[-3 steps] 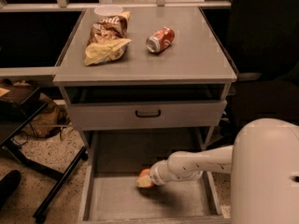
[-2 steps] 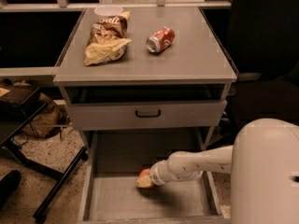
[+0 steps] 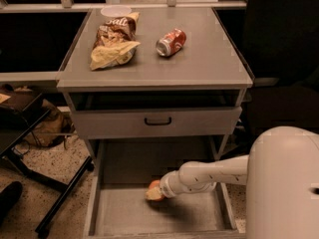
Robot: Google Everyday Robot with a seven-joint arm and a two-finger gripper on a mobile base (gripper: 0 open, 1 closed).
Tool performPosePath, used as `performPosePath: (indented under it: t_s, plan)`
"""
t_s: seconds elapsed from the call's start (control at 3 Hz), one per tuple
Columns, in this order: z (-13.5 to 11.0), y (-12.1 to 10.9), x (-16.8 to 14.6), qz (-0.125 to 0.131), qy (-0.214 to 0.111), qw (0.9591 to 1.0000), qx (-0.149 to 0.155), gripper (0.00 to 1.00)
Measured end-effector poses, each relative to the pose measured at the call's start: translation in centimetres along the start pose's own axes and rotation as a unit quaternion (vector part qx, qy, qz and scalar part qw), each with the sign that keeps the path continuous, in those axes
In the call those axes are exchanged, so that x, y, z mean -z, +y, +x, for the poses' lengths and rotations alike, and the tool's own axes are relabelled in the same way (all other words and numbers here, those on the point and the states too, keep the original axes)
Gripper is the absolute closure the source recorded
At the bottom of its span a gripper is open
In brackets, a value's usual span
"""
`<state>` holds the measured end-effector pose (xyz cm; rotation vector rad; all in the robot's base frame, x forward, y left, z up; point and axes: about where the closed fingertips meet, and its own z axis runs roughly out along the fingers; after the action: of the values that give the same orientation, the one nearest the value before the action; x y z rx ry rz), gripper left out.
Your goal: Place orange into middle drawer
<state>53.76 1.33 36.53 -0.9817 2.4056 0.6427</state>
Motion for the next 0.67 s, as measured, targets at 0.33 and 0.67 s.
performPosePath:
  t_s: [0.33,0.67]
  plan:
    - [0.0,0.0,0.0,0.0,0.0,1.0,0.0,0.12]
    - [0.0,0.02,-0.02,0.0,0.0,1.0,0.0,0.0]
